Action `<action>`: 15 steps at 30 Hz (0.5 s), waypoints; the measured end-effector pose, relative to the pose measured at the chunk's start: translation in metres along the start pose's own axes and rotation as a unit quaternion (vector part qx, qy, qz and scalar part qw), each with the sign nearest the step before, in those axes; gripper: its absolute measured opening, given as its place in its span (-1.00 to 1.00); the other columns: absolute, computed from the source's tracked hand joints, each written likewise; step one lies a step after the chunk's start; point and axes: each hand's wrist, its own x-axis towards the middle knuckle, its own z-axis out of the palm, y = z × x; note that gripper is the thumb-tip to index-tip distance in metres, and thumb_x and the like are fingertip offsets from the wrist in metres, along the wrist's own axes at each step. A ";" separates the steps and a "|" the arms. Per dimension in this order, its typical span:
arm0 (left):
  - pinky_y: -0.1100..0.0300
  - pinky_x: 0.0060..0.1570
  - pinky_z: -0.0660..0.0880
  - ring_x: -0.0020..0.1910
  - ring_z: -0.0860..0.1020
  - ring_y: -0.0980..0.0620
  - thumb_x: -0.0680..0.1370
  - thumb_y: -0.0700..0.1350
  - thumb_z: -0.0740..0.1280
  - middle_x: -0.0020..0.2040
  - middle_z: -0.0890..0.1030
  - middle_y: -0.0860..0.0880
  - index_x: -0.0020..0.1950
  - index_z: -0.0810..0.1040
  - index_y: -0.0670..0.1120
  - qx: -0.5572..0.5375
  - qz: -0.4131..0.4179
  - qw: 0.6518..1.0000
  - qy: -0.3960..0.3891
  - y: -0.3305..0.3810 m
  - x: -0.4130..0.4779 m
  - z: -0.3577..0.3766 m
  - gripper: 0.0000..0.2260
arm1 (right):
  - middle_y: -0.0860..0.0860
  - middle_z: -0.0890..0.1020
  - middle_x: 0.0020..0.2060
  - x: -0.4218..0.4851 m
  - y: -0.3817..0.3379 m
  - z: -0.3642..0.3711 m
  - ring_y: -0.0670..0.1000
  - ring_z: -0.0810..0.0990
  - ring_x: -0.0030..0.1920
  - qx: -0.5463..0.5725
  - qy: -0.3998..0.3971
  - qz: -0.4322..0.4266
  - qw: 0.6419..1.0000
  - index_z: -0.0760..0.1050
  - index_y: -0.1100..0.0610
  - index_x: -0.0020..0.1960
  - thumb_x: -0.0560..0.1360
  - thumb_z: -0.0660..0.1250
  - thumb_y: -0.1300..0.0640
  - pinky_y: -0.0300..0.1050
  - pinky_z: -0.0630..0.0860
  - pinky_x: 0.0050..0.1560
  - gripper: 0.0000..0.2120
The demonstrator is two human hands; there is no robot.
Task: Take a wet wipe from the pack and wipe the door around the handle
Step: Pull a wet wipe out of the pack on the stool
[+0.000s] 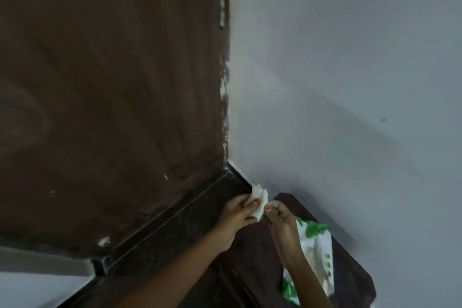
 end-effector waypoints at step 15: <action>0.19 -0.01 0.53 0.00 0.58 0.04 0.55 -0.31 0.33 0.05 0.62 -0.12 0.16 0.53 -0.18 0.051 0.229 0.945 0.228 0.109 -0.150 -0.249 -0.80 | 0.18 0.66 0.03 -0.025 0.024 0.300 0.08 0.64 0.03 -0.025 -0.248 0.128 0.960 0.57 0.23 0.12 0.40 0.35 0.12 -0.20 0.58 -0.10 -0.67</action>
